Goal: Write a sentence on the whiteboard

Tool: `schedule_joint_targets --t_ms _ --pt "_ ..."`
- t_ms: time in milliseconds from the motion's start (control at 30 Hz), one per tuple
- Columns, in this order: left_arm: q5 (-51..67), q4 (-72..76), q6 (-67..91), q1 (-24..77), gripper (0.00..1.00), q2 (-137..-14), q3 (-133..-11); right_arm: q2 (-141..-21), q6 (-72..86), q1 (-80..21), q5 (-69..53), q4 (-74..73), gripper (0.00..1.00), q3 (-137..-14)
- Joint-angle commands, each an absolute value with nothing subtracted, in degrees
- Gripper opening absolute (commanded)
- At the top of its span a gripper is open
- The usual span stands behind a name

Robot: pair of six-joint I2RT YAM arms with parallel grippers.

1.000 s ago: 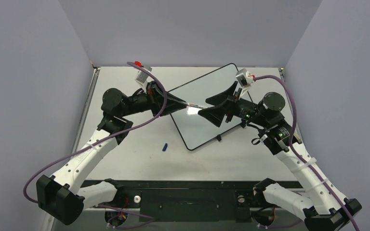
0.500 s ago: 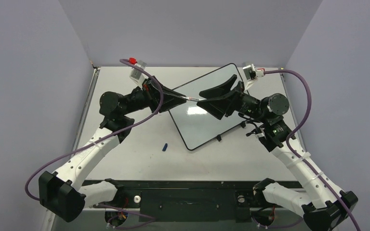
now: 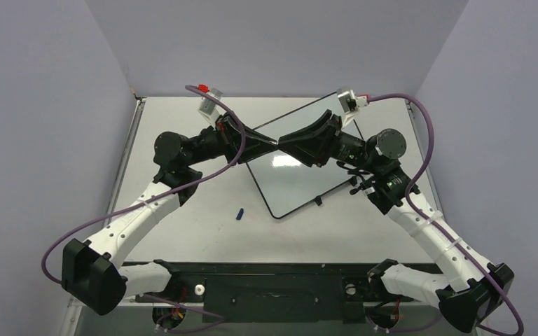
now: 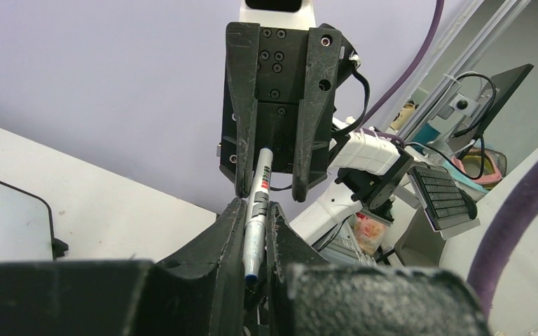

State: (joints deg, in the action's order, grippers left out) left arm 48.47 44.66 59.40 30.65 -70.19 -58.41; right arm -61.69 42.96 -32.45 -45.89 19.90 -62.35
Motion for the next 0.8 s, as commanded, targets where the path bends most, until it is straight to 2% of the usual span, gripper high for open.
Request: schedule_joint_targets --t_ms 0,67,133,167,333,400,500,567,767 --pt "47.7 48.1 59.6 31.0 0.00 -70.5 -59.5 -62.2 41.1 -33.1 -45.5 21.0 0.24 -65.0" --pt "47.6 48.1 59.5 31.1 0.00 -70.6 -59.6 -62.3 40.7 -33.0 -45.4 20.3 0.20 -64.9" --pt "47.8 48.2 59.5 31.2 0.00 -70.9 -59.8 -62.4 40.6 -33.1 -45.4 20.1 0.11 -64.7" --pt "47.8 48.1 59.6 31.2 0.00 -70.9 -59.8 -62.4 40.4 -33.2 -45.4 19.7 0.02 -64.7" --pt "48.4 47.9 59.8 31.2 0.00 -71.2 -60.1 -62.3 39.8 -33.2 -45.0 18.5 0.00 -64.5" --pt "48.7 47.5 59.4 31.2 0.08 -70.9 -59.9 -62.0 39.6 -33.2 -44.0 18.0 0.00 -64.4" --pt "48.6 45.0 57.9 31.1 0.29 -70.0 -59.9 -61.4 39.6 -33.1 -41.8 17.4 0.00 -64.3" --pt "48.4 43.5 56.6 30.9 0.38 -69.0 -59.8 -61.0 39.7 -33.1 -40.4 17.2 0.00 -64.1" --pt "47.6 40.8 55.2 28.3 0.41 -64.9 -57.8 -60.3 40.2 -32.9 -38.9 17.0 0.00 -64.2"
